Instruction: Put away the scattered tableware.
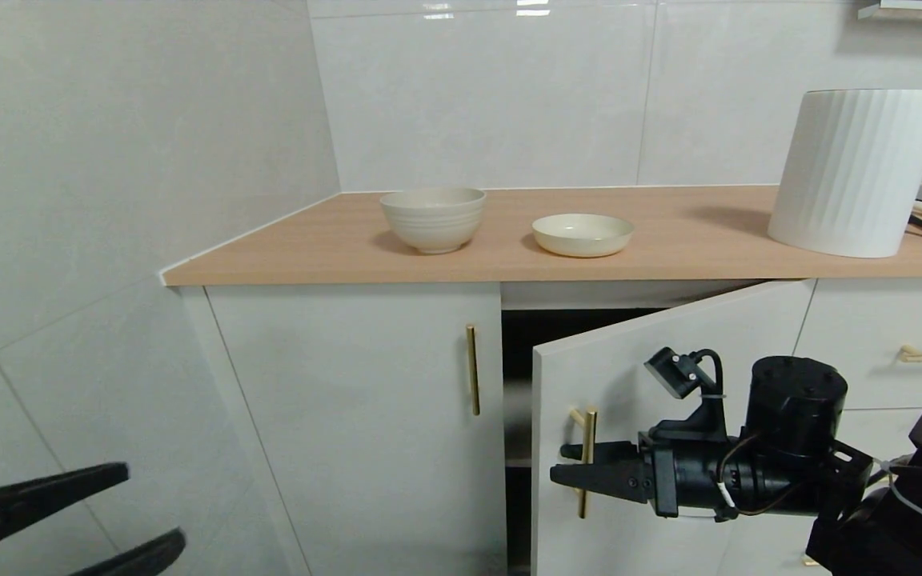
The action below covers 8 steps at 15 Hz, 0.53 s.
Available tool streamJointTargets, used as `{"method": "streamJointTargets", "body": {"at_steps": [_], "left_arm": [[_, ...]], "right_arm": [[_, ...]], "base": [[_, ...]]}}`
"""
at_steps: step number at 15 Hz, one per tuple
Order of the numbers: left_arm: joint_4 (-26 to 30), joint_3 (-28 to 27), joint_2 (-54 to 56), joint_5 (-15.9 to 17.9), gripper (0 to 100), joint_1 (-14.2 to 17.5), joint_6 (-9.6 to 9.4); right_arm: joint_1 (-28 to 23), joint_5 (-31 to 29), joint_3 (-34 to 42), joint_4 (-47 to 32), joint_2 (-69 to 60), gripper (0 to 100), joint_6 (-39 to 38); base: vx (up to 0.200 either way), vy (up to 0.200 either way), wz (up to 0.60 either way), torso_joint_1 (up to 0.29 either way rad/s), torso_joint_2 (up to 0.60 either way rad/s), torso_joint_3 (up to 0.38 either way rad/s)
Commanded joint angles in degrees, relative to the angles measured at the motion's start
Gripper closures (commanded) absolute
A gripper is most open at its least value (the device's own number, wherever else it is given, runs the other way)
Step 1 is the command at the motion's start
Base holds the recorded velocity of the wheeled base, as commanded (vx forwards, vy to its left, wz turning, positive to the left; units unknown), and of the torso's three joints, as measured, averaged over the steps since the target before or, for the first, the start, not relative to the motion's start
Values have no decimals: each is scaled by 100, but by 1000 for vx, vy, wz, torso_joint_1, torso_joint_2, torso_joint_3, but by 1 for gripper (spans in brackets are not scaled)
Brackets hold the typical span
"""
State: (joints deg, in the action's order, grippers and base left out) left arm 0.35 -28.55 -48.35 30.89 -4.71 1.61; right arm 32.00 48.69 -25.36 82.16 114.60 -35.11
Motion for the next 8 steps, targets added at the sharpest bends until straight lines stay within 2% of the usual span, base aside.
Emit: {"method": "streamJointTargets", "body": {"at_steps": [1,2,4,6,7,8], "left_arm": [[-1011,-458,-2680,286,0,-734,24],[-1486,-450,-3286,277,0,-980,50],[-1890,-441,-3866,260,0,-1322,147],[-2083,-441,-4130,260,0,-1560,384],[-2321,-441,-4394,260,0,-1779,621],[-2470,-371,-4438,242,0,-1867,709]], "right_arm": [[8,0,13,-25,106,0,4],[8,0,13,1,150,0,4],[8,0,31,72,168,0,-5],[8,-9,40,80,168,0,-5],[8,0,57,80,176,0,-5],[8,0,66,80,185,0,-5]], "base": [[0,0,0,0,0,0],[0,0,0,0,0,0],[0,0,0,0,0,0],[0,0,0,0,0,0],[0,0,0,0,0,0],[0,0,0,0,0,0]]}}
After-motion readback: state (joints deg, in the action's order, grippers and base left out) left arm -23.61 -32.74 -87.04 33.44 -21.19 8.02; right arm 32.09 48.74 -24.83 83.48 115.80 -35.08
